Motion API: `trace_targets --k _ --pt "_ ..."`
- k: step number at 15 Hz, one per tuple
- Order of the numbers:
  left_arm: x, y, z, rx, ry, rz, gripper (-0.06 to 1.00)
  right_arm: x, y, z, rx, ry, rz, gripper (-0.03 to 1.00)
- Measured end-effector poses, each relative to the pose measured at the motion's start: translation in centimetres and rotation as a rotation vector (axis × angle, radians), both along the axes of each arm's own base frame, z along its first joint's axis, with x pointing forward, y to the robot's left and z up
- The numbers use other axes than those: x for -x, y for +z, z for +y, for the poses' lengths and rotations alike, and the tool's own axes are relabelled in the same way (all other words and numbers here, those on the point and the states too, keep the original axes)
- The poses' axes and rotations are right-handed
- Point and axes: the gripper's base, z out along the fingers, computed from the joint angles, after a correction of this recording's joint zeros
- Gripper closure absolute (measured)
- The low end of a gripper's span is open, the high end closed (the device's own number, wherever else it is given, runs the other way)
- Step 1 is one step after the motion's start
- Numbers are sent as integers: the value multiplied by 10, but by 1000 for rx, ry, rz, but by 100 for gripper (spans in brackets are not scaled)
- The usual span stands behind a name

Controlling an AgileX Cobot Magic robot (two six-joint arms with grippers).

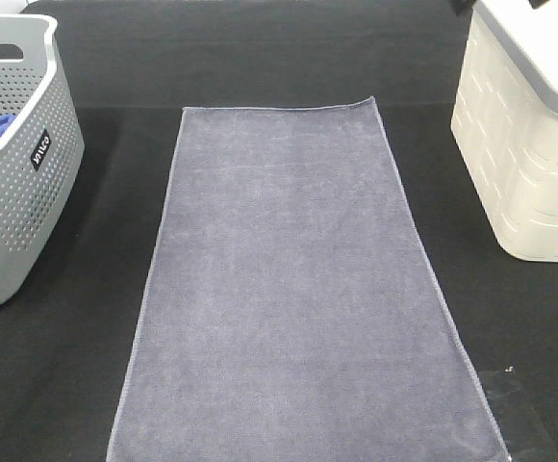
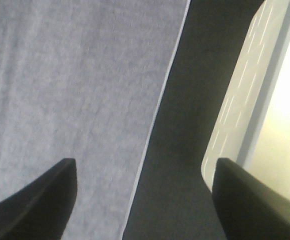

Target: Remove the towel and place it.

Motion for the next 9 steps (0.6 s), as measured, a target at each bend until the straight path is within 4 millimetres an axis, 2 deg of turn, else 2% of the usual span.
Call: trace_targets --k 2,3,4,7,9 --pt "43 -13 12 10 -3 54 43 19 0 -5 4 0 15 26" --pt "74 -25 20 24 -8 94 43 39 -1 -11 9 0 31 26" --pt "96 -34 26 35 -10 114 43 51 -3 -14 4 0 45 26" --pt "151 -59 39 82 -20 148 43 92 -18 -22 -14 4 108 26" --pt "183 -76 47 110 -26 151 43 120 -36 -29 -10 4 163 26"
